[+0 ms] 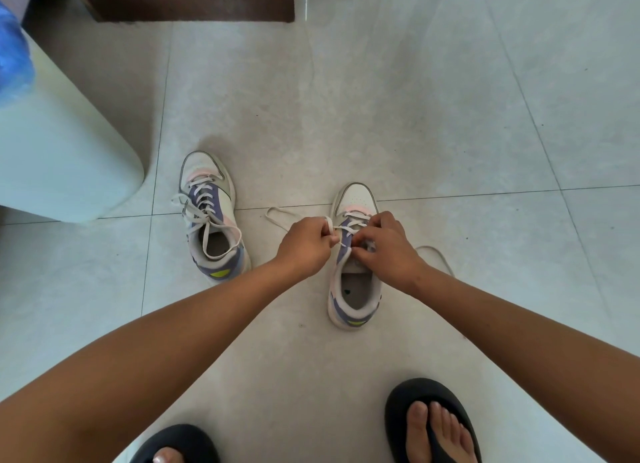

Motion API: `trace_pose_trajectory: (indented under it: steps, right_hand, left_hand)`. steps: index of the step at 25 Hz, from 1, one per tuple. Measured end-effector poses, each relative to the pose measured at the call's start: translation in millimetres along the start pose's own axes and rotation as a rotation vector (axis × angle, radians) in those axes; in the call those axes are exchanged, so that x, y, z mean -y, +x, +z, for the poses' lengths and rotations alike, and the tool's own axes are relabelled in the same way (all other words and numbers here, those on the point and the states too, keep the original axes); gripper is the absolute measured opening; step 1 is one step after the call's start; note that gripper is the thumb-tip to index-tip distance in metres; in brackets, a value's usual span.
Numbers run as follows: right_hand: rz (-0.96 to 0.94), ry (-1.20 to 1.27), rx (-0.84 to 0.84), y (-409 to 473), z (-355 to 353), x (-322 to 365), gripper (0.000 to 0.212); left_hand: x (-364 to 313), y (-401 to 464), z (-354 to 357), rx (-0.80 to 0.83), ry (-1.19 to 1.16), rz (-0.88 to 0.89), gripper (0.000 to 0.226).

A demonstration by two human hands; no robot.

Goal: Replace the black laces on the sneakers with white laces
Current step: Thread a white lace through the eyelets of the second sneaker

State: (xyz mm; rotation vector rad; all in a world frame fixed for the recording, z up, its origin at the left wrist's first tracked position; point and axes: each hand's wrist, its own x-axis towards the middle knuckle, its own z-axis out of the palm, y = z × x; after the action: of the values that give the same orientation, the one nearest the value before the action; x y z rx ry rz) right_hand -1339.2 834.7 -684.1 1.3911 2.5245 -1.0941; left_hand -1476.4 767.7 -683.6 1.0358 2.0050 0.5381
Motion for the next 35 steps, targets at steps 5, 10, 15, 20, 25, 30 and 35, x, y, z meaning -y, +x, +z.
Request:
trace_pose_trajectory:
  steps: [5, 10, 15, 20, 25, 30, 35]
  right_hand:
    - [-0.018, -0.005, -0.015, -0.3, 3.0, 0.3, 0.016]
    - [0.004, 0.023, -0.008, 1.0, 4.6, 0.5, 0.012]
    - [-0.044, -0.164, 0.01, -6.6, 7.6, 7.4, 0.015]
    - [-0.121, -0.334, 0.042, -29.2, -3.7, 14.5, 0.016]
    - [-0.642, -0.755, 0.144, -91.3, -25.3, -29.4, 0.04]
    - [-0.123, -1.098, 0.922, -119.9, -36.5, -55.8, 0.04]
    - [-0.326, -0.677, -0.048, -53.0, -29.5, -7.0, 0.019]
  left_hand:
    - [-6.8, -5.2, 2.1, -0.012, 0.088, 0.066, 0.028]
    - [-3.2, -8.8, 6.1, -0.004, -0.153, 0.006, 0.025]
    - [7.1, -40.0, 18.8, 0.137, 0.184, 0.074, 0.058]
    - [8.4, -46.9, 38.8, 0.155, 0.273, -0.183, 0.049]
    - [-2.2, -35.0, 29.1, 0.126, 0.173, -0.251, 0.023]
    - [-3.4, -34.2, 27.1, 0.134, 0.211, -0.256, 0.016]
    - [-2.2, -34.9, 26.9, 0.143, 0.223, -0.225, 0.013]
